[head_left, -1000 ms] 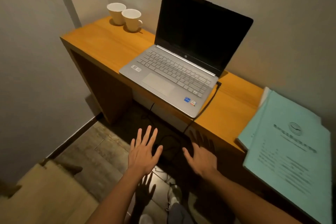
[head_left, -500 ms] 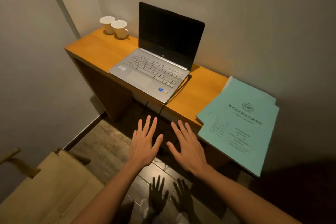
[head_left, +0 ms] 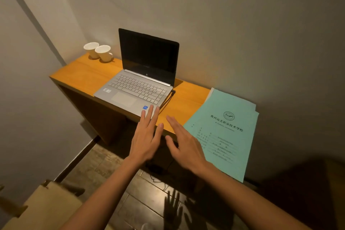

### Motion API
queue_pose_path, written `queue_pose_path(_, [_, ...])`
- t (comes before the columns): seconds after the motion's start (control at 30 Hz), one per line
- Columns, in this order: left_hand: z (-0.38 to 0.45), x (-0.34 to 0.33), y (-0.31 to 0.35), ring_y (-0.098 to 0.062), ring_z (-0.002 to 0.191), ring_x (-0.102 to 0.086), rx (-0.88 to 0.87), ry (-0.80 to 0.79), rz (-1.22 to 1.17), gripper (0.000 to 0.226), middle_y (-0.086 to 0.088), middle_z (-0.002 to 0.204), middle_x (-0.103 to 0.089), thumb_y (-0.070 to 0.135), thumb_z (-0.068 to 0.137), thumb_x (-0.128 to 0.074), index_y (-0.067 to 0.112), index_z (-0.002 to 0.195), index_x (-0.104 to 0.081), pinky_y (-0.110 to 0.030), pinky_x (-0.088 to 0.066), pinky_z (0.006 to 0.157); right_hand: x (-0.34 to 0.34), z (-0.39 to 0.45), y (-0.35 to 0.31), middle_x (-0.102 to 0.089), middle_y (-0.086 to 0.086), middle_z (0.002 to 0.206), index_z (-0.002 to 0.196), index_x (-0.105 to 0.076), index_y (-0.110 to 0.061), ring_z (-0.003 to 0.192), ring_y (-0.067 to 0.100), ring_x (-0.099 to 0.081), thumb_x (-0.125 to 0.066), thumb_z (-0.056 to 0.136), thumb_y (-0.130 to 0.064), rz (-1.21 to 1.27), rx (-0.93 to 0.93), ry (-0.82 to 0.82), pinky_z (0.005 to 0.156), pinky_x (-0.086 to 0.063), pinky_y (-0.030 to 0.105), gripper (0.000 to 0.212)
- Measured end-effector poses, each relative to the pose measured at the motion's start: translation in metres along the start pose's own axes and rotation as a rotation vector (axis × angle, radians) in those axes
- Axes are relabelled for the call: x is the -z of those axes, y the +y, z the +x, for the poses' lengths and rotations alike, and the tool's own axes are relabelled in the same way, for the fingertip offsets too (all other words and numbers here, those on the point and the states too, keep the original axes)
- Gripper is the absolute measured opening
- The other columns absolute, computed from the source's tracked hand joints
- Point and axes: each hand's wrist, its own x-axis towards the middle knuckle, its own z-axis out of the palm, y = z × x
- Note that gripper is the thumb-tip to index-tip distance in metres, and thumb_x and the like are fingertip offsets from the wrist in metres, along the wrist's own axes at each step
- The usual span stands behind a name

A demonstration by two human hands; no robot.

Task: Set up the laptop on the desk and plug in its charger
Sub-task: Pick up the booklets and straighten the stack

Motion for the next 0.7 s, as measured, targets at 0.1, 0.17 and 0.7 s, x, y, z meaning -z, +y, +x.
queue_pose_path(0.1, [0.016,-0.001,0.011,-0.01,0.153,0.003,-0.026,-0.027,-0.058,0.06,0.016,0.165,-0.005,0.053,0.102,-0.03,0.037,0.157,-0.01,-0.036,-0.013,0.119,0.022,0.011,0.022,-0.022,-0.012,0.168,0.159,-0.024,-0.04,0.147,0.013,-0.037,-0.048,0.103,-0.037,-0.047,-0.094,0.066,0.108,-0.043,0.035,0.061])
queue_pose_path(0.17, [0.029,-0.005,0.015,-0.011,0.151,-0.013,-0.049,-0.075,-0.075,0.06,0.01,0.164,-0.018,0.043,0.103,-0.042,0.03,0.157,-0.02,-0.035,-0.021,0.119,0.037,0.016,0.045,-0.02,-0.012,0.168,0.158,-0.026,-0.038,0.151,0.014,-0.028,-0.049,0.104,-0.036,-0.057,-0.201,0.11,0.114,-0.036,0.039,0.059])
queue_pose_path(0.7, [0.12,-0.067,0.056,-0.025,0.128,-0.052,0.043,-0.637,-0.254,0.05,-0.005,0.144,-0.054,0.024,0.099,-0.052,0.013,0.147,-0.042,-0.037,-0.044,0.097,0.085,-0.024,0.152,-0.068,0.002,0.122,0.143,-0.045,-0.013,0.1,0.022,-0.069,-0.077,0.089,-0.031,0.412,-1.146,0.532,0.08,-0.058,0.04,0.065])
